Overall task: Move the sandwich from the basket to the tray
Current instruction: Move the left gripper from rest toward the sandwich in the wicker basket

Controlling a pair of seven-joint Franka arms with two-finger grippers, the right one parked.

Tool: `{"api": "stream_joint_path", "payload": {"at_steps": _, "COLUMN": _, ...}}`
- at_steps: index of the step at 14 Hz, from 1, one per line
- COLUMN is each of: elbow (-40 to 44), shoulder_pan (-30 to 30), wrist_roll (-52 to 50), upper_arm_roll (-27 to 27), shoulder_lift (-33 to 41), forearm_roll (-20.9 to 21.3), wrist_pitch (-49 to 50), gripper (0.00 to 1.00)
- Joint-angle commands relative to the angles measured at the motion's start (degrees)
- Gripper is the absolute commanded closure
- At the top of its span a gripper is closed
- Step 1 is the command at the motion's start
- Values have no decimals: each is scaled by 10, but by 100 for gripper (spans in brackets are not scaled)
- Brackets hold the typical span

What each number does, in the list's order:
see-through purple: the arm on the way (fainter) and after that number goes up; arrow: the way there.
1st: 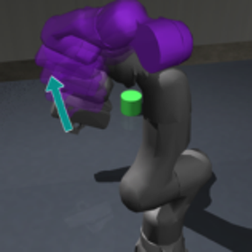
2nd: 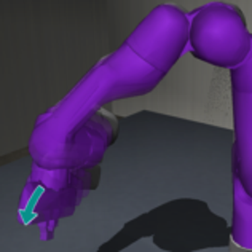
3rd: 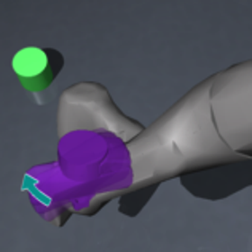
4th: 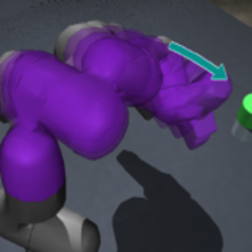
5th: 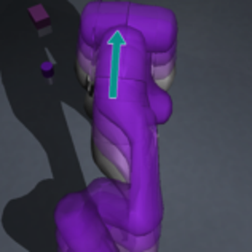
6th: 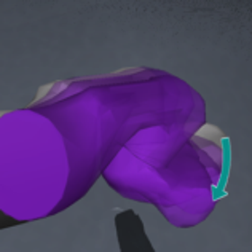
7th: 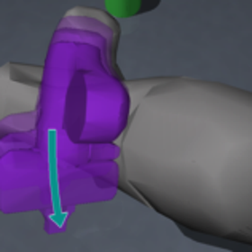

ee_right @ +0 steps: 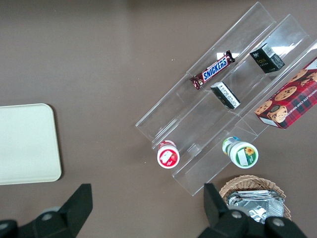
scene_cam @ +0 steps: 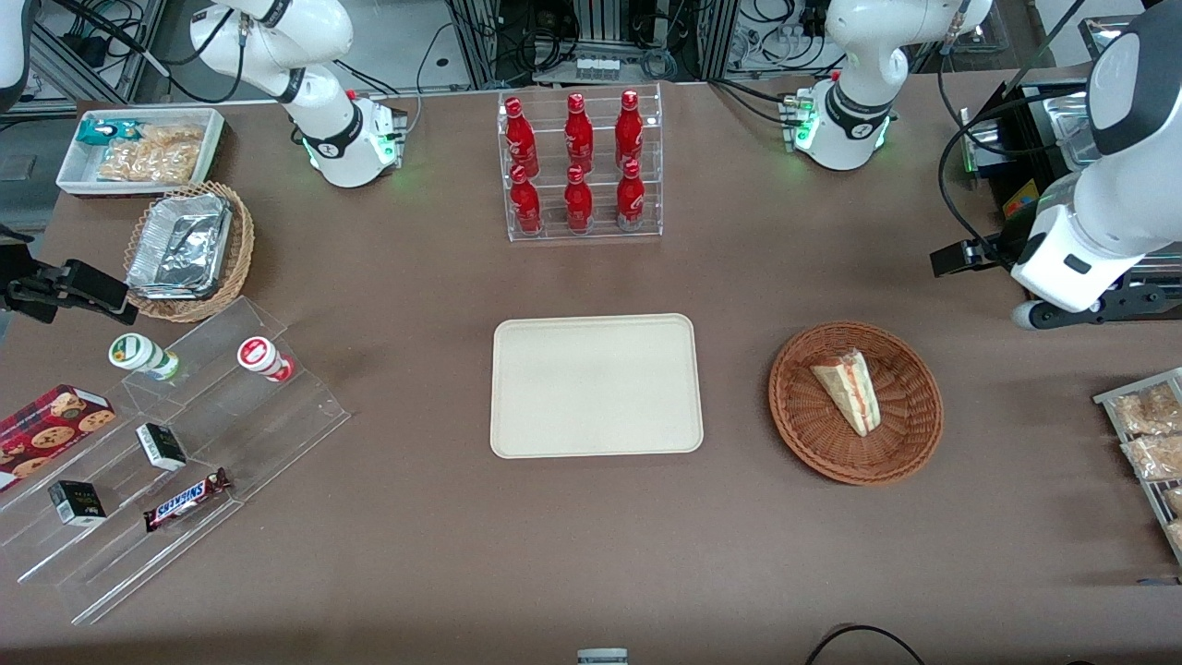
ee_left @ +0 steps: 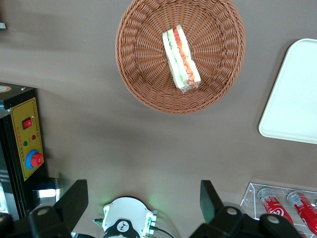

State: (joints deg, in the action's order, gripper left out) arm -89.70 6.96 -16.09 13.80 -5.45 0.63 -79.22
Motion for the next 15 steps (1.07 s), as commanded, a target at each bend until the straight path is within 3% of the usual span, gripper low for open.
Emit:
{"api": "stream_joint_path", "payload": {"at_steps": 1, "elbow": 11, "shoulder_pan": 2, "wrist_roll": 2, "upper_arm_roll": 5, "shoulder_lift": -5, "forearm_roll": 11, "wrist_pitch": 6, "gripper": 0}}
{"api": "stream_joint_path", "payload": {"at_steps": 10, "elbow": -1, "shoulder_pan": 3, "wrist_roll": -6, "upper_arm_roll": 4, "shoulder_lift": -61, "forearm_roll": 14, "wrist_pitch": 6, "gripper": 0}}
{"api": "stream_joint_path", "payload": {"at_steps": 15, "elbow": -58, "shoulder_pan": 3, "wrist_roll": -181, "upper_arm_roll": 2, "shoulder_lift": -133, "forearm_roll": 24, "wrist_pitch": -151, "gripper": 0}}
